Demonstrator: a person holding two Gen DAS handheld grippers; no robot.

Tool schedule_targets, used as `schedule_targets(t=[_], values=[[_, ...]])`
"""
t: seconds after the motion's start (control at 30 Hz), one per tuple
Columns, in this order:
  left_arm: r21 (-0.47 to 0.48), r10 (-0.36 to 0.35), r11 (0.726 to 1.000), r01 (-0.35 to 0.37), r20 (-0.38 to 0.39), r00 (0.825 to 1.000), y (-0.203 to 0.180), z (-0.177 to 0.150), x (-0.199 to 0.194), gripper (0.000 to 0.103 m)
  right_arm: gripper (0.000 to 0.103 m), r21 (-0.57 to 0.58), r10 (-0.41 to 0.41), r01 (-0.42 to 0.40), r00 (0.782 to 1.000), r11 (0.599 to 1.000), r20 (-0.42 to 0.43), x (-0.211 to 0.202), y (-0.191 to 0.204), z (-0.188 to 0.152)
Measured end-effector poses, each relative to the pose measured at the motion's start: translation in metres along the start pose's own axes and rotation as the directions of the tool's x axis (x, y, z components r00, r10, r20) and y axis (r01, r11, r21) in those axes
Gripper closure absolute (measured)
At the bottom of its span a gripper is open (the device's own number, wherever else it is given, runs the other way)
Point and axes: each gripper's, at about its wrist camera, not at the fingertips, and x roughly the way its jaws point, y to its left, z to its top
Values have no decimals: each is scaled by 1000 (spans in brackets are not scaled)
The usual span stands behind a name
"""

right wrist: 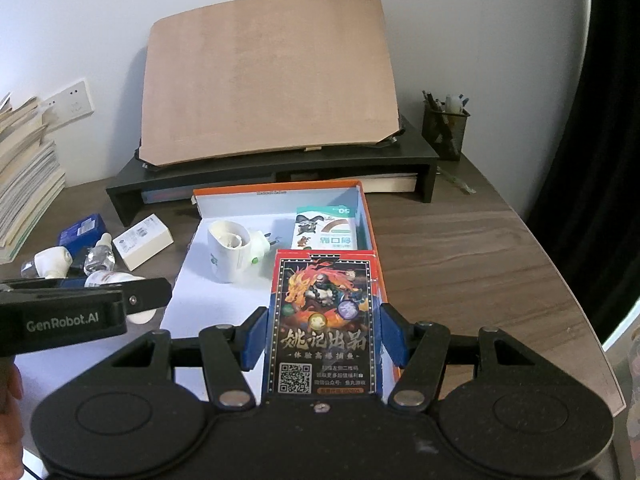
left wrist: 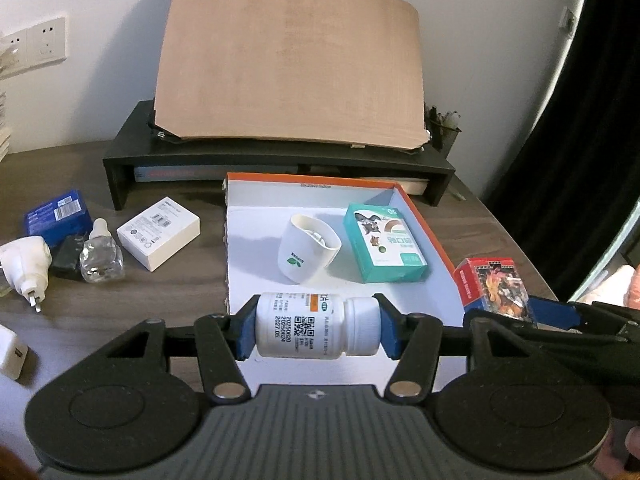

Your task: Organize rigid objects

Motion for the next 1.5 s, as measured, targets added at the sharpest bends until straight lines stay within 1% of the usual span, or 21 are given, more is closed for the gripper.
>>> schedule_targets(t=[0.33, 0.8, 1.5], values=[[-14, 21, 1000, -20, 20, 1000, -7, 2, 7, 45, 32, -16, 33, -33, 999, 999, -1, 17, -8, 7], [-46, 65, 997, -63, 42, 997, -2, 9, 14, 45, 32, -37, 73, -73, 997, 997, -1, 41, -11, 19], [-34, 66, 997, -65, 32, 997, -3, 17, 27, 45, 32, -30, 80, -80, 997, 996, -20, 57, -11, 26]])
